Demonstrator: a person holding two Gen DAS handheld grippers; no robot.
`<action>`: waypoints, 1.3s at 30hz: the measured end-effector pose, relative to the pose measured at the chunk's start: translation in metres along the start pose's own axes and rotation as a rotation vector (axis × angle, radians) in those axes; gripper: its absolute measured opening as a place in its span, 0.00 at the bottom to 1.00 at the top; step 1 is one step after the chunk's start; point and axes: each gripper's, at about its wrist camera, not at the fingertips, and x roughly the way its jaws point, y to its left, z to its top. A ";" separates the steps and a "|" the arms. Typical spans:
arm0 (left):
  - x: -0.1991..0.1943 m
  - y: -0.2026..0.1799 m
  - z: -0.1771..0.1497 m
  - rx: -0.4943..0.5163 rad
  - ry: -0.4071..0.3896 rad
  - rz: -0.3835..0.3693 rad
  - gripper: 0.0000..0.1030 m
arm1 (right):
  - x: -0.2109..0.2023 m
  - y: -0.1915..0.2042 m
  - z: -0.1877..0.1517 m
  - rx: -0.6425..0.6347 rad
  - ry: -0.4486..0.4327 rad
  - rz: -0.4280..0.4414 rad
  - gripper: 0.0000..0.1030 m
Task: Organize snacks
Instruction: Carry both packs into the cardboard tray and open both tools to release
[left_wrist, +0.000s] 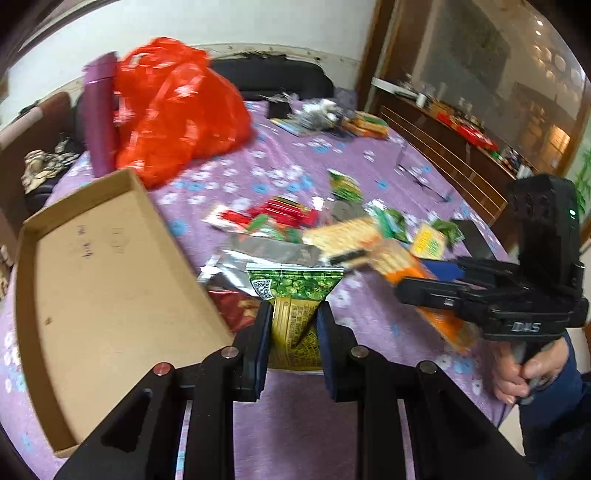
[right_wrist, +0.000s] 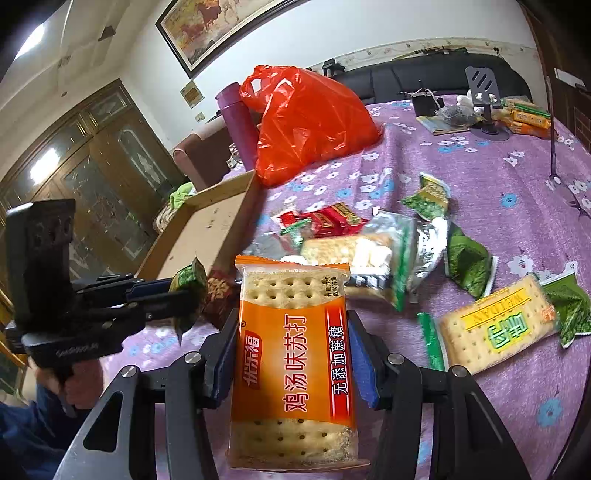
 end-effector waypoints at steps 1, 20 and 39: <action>-0.005 0.009 0.000 -0.017 -0.010 0.004 0.22 | 0.000 0.004 0.002 0.004 0.004 0.011 0.56; -0.046 0.161 0.009 -0.249 -0.069 0.212 0.22 | 0.094 0.107 0.078 -0.025 0.136 0.116 0.57; 0.009 0.246 0.032 -0.386 0.030 0.267 0.23 | 0.262 0.125 0.138 0.092 0.246 0.018 0.57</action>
